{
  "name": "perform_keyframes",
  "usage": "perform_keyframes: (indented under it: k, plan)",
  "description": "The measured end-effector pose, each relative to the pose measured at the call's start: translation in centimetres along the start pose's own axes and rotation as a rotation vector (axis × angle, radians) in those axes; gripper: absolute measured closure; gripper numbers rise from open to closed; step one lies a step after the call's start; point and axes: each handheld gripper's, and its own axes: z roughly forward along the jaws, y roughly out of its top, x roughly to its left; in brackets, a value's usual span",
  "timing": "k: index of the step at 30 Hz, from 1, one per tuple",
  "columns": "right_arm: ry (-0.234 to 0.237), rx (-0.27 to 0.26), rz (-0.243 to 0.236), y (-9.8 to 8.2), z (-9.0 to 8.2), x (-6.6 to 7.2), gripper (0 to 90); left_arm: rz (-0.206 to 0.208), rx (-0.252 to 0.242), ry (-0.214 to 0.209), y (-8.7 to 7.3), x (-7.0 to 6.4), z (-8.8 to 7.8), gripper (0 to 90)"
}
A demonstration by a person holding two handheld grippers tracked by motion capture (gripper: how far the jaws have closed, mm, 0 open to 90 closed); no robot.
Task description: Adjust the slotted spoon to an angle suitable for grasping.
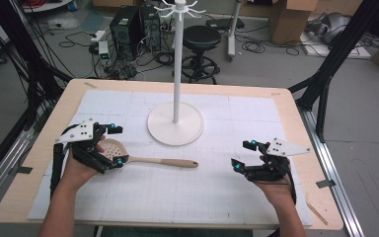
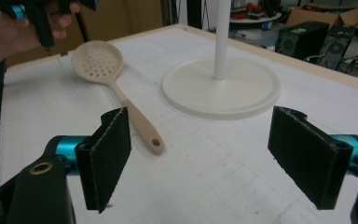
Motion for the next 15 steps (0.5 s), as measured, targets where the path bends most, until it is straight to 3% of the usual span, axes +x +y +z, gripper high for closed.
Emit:
perform_keyframes:
  k: [10, 15]
  plan:
    - [-0.037, -0.041, 0.016, 0.12, -0.51, -0.45, 18.7, 0.0, 0.009, -0.011, -0.04, -0.03, 0.15, 1.7]
    - [-0.04, -0.013, 0.028, -0.17, -0.38, -0.73, 17.1, -0.002, 0.011, -0.01, -0.04, -0.07, 0.18, 1.7]
